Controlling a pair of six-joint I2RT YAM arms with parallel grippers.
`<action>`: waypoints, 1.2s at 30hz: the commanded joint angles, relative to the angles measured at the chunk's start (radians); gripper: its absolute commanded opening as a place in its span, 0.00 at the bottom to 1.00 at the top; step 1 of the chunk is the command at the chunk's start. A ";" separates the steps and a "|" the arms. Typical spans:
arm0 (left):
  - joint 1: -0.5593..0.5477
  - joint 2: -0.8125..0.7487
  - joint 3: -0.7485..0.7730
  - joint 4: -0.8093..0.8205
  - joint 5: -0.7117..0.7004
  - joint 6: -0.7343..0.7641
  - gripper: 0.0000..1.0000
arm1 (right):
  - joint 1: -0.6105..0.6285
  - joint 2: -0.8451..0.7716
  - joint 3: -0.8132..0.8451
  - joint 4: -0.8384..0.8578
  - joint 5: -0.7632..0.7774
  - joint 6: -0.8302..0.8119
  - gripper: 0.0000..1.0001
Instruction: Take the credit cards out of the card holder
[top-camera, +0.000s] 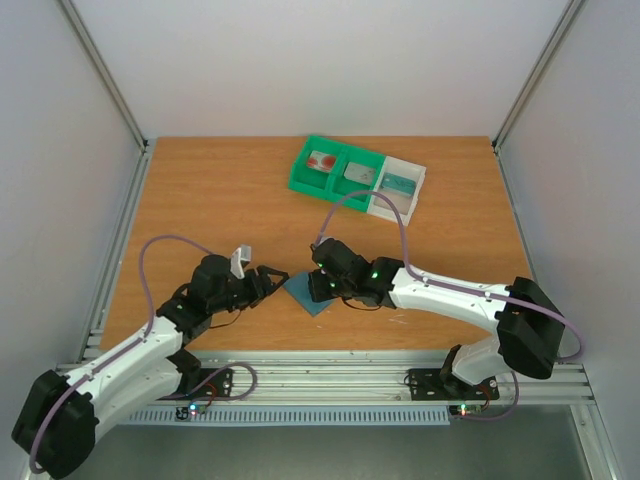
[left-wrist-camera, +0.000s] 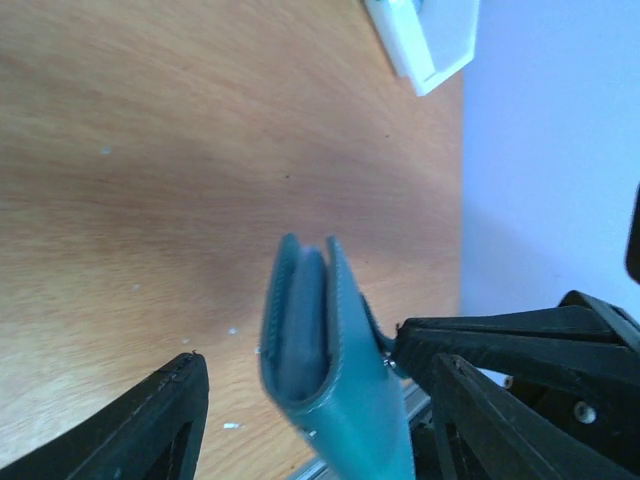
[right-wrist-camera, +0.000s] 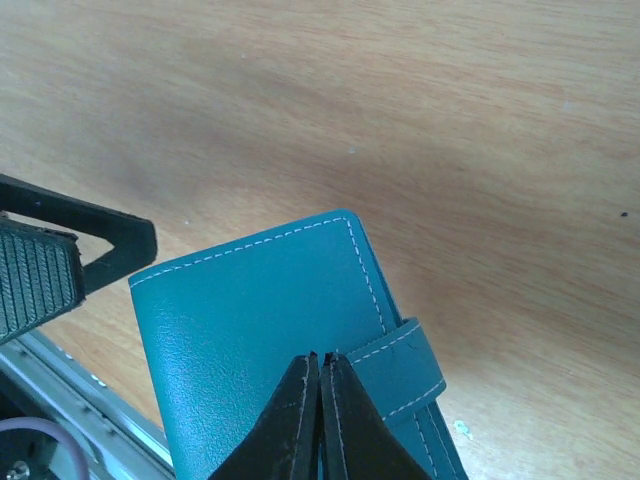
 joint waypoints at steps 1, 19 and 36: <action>-0.008 0.030 -0.018 0.156 0.033 -0.054 0.62 | 0.005 -0.022 -0.010 0.076 -0.025 0.068 0.01; -0.043 0.166 -0.003 0.182 0.022 -0.090 0.10 | 0.005 -0.003 -0.071 0.134 -0.047 0.087 0.01; -0.043 0.369 0.086 0.129 0.129 0.041 0.01 | -0.001 -0.072 -0.193 0.031 0.109 0.004 0.01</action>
